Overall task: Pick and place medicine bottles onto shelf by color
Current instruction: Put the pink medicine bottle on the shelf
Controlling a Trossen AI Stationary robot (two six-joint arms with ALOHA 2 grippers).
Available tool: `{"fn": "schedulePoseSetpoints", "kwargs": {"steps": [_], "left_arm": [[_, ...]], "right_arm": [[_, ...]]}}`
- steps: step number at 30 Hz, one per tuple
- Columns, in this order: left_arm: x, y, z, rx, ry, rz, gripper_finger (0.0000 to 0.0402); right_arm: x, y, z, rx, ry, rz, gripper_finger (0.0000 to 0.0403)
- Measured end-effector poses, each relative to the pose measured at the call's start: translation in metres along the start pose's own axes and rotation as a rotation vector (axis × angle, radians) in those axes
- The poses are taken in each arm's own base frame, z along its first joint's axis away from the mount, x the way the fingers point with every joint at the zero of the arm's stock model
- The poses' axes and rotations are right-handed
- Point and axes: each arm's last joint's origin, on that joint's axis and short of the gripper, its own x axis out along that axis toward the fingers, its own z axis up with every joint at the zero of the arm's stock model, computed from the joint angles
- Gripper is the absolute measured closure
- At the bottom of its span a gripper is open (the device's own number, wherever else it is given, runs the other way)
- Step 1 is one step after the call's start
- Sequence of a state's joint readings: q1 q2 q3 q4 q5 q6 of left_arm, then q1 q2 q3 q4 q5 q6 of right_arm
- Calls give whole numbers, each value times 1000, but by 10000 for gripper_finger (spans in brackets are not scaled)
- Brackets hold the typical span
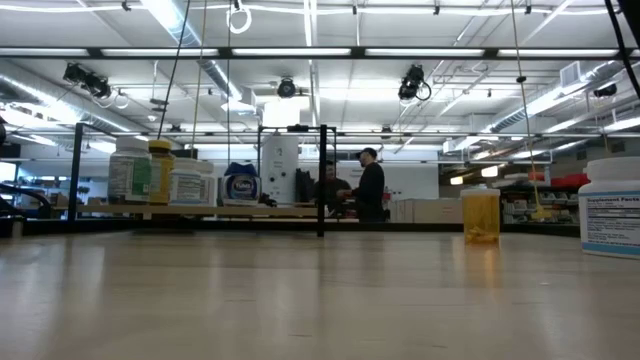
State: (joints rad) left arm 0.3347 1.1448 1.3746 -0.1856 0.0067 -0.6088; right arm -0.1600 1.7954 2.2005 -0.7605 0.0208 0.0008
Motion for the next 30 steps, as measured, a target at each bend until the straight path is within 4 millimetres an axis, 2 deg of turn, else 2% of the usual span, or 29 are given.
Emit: {"fn": "schedulePoseSetpoints", "kwargs": {"steps": [8, 18, 30], "left_arm": [[4, -1, -3, 49, 26, -28, 115], [14, -6, -12, 293, 42, -63, 116], [14, -6, -9, 297, 13, -71, 121]], "right_arm": [[0, 0, 0, 6, 0, 0, 217], [0, 0, 1, 6, -5, 3, 217], [0, 0, 0, 6, -1, 1, 217]]}}
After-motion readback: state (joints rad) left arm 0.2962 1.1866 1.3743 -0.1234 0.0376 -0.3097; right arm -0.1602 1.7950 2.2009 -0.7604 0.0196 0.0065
